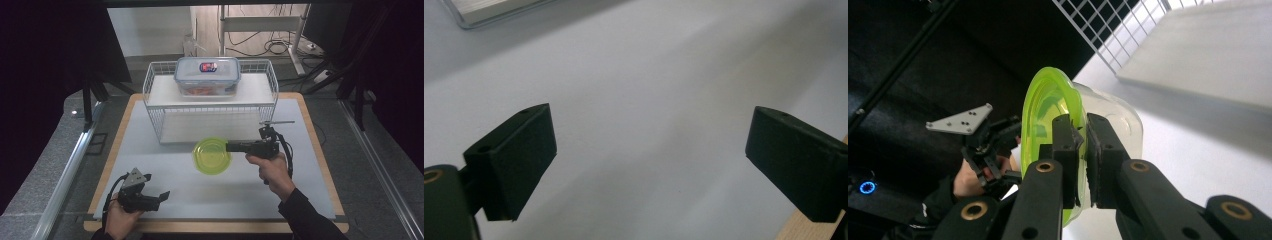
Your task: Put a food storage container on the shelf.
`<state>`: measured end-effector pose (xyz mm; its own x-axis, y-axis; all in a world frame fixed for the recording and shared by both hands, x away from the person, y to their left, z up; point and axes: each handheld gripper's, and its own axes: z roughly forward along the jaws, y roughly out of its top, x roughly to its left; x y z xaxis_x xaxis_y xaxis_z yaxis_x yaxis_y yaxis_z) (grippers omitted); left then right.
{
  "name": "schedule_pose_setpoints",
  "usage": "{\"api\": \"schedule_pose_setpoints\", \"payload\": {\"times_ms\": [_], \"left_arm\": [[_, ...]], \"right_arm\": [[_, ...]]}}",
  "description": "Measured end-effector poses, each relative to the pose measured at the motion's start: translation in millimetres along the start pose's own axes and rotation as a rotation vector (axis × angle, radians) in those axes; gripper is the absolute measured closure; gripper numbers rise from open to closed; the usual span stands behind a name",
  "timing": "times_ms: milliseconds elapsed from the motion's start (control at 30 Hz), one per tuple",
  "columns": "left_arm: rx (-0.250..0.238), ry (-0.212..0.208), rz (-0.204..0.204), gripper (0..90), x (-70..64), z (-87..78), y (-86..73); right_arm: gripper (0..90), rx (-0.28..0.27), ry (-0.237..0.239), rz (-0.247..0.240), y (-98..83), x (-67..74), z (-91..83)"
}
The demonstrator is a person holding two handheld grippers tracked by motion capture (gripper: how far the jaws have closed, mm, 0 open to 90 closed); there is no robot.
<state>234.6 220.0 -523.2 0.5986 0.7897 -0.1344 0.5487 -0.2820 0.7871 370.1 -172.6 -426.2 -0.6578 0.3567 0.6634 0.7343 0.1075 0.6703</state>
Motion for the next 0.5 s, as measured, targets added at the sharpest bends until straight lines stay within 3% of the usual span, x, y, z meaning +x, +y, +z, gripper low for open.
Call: {"api": "schedule_pose_setpoints", "payload": {"times_ms": [500], "left_arm": [[0.001, -0.009, 0.003, 4.2, 0.0, -0.1, 0.2]], "right_arm": [[84.1, -0.072, 0.018, -0.011, 35.0, 14.7, -17.6]]}}
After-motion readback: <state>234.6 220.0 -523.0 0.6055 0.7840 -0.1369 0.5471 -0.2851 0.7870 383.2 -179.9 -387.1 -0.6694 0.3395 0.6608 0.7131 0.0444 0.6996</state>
